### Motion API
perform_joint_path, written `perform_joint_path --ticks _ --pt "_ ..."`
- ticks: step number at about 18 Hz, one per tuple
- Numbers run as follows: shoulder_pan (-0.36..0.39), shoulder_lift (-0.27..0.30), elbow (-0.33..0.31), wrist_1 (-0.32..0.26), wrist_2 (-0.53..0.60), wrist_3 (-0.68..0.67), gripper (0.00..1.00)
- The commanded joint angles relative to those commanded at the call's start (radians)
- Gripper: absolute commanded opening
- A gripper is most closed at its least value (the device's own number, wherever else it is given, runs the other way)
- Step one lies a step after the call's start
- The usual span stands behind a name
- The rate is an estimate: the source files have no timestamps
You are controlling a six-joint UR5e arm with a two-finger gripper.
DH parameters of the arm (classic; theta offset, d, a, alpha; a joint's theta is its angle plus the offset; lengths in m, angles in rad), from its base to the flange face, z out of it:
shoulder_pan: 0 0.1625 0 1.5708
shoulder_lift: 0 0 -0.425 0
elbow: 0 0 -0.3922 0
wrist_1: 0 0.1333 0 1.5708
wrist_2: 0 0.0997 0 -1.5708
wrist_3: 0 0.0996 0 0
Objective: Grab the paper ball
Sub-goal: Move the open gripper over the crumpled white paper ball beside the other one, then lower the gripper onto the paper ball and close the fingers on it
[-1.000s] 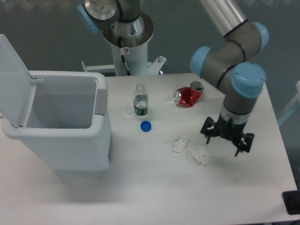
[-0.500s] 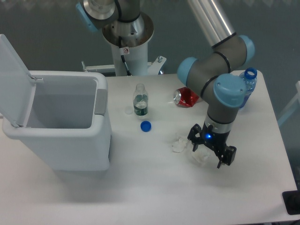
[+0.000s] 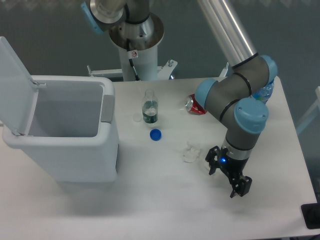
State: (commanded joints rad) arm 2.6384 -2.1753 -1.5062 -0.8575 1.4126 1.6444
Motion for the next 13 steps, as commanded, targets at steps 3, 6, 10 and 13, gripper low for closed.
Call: perform_joint_path --ticks 3,6,10,13 --pt "0.000 0.014 -0.028 0.000 0.057 0.046 1.00" --pt "0.002 0.032 -0.063 -0.002 0.063 0.106 1.00" --pt "0.005 0.032 -0.101 -0.002 0.065 0.150 1.00" --pt "0.006 0.026 -0.106 -0.002 0.080 0.153 1.00"
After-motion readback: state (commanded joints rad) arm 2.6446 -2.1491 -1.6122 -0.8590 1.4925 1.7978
